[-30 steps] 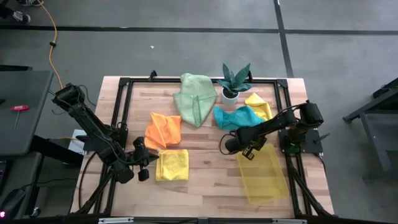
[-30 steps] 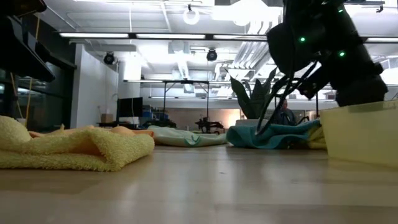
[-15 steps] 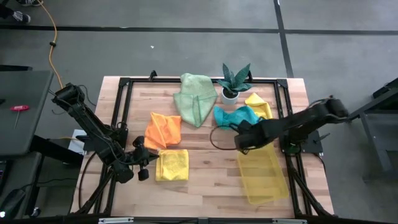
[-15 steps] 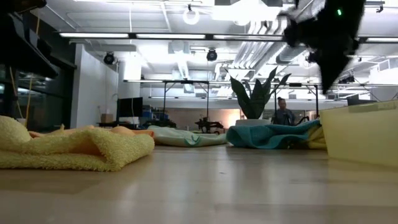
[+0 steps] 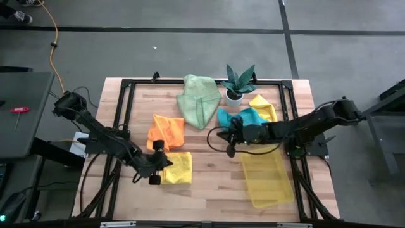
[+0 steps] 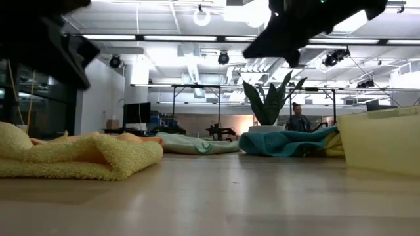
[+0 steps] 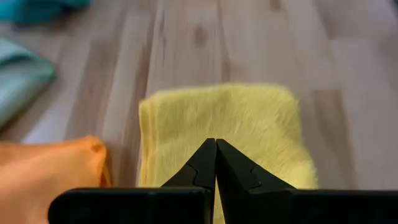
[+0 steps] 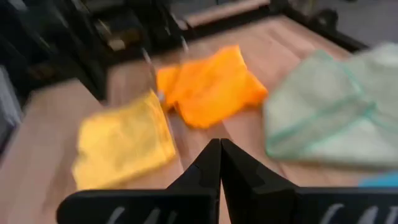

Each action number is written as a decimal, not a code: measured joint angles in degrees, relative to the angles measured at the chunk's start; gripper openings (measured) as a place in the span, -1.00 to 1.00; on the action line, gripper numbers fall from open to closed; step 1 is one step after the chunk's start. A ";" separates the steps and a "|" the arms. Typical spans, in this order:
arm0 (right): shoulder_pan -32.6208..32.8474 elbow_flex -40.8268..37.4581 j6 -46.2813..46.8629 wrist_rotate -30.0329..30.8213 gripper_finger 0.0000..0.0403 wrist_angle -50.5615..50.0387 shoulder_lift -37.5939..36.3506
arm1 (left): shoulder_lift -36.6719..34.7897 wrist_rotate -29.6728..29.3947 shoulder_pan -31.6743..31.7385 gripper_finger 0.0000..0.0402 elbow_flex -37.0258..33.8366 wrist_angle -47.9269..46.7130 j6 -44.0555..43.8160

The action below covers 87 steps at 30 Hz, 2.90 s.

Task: Fold microfiber towels
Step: Fold the left yellow microfiber cloth

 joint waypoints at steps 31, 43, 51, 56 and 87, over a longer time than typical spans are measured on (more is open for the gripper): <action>-3.43 0.38 -3.95 -7.38 -1.00 3.67 0.07 | 12.13 10.80 -0.93 -1.00 0.02 -3.83 -5.75; -3.43 0.38 -0.99 -10.43 -1.00 2.12 0.12 | 3.73 8.59 -1.21 -1.00 0.07 -16.92 -10.55; -2.38 4.24 1.12 -16.35 -1.00 -1.55 8.95 | 5.72 11.73 -1.26 -1.00 0.06 -22.33 -15.16; -0.52 13.46 -2.13 -17.92 -1.00 -9.84 17.04 | 6.83 13.69 -1.26 -1.00 0.02 -25.61 -17.78; 5.31 23.81 -1.59 -24.84 -1.00 -26.12 27.10 | 15.16 14.66 1.97 -1.00 1.35 -0.81 -7.39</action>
